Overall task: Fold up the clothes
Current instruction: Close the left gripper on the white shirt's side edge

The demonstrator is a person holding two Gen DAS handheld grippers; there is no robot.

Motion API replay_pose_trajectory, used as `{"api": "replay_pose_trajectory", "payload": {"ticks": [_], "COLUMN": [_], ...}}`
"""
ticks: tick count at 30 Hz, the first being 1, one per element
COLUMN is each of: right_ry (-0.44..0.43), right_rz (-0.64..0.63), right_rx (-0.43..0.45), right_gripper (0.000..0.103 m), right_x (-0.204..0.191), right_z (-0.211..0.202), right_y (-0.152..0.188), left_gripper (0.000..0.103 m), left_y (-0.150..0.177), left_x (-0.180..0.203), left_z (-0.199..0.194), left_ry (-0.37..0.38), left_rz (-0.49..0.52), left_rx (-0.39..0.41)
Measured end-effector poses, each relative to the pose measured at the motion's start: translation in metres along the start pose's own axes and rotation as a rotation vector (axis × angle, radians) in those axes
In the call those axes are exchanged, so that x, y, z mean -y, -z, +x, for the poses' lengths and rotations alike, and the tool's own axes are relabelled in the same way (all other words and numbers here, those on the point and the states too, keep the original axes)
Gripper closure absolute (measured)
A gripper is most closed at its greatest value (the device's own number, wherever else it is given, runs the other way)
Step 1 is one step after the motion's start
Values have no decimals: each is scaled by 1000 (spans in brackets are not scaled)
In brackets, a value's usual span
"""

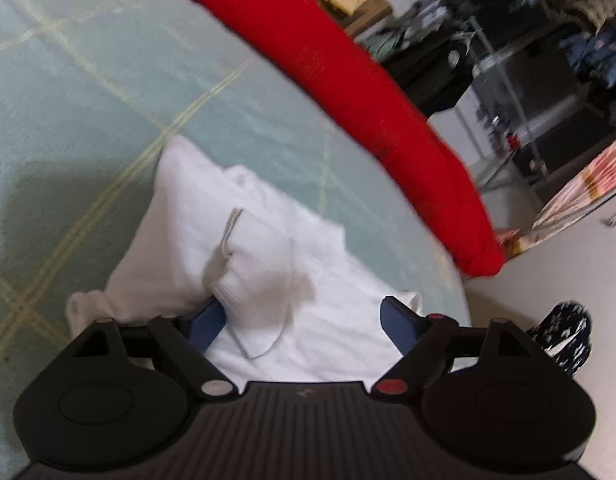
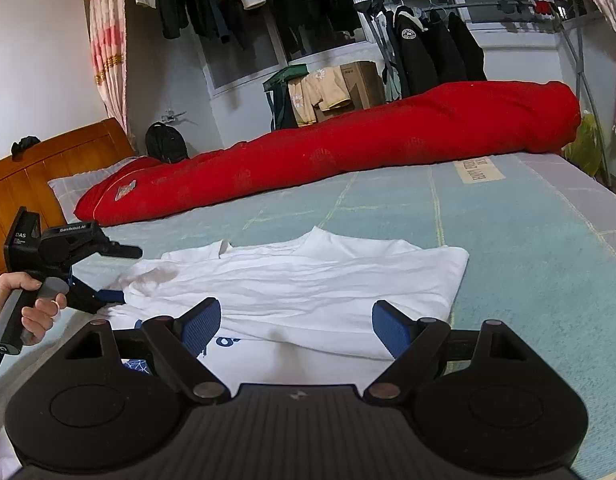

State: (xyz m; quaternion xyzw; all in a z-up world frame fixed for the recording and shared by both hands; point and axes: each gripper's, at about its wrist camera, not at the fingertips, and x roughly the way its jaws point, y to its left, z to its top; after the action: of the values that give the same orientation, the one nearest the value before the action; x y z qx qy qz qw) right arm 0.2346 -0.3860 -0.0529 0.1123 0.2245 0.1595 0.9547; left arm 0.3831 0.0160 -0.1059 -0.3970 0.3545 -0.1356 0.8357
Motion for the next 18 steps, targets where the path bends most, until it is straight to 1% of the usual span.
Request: {"api": "replay_pose_trajectory", "payload": {"ticks": [2,4,7,8,9,11,12,13,14,15,16,18], "right_ry": [-3,-4,-4,-3,-4,-6,-4,-3,-4,-5,-6,-3], "right_rz": [0,0,3,5,8,8,6,3,2,1,1,-3], "right_rx": [1,2,-1,-2,-3,-8,-10,-11,-11,-12,-13,-15], "right_gripper": [17,17,17,17,17,17,17,17,17,17,17,17], "right_x": [0,0,2,2,2,1,1,0,0,0,0,-1], "right_z": [0,0,1,1,1,1,1,1,1,1,1,1], "right_y": [0,1,1,1,1,1,1,2,2,2,2,2], "left_gripper": [20,22,22,22,24,37,49,64,73,85,88,92], "left_y": [-2,-4,-6,-7,-8,-9,-10,-12,-13,-13,-13,-10], "left_x": [-3,-3,0,1,3,4,2,-1,-3,-2,0,9], "left_z": [4,7,5,9,14,22,25,27,28,29,29,27], "left_ry": [18,38,118,108,77,7,-18,-35,-51,-69,-89,-116], "left_rz": [-24,-29,-19,-8,12,54,63,58,52,64,84,137], "left_rx": [-2,-3,20,7,-14,-40,-43,-35,-30,-28,-25,-14]}}
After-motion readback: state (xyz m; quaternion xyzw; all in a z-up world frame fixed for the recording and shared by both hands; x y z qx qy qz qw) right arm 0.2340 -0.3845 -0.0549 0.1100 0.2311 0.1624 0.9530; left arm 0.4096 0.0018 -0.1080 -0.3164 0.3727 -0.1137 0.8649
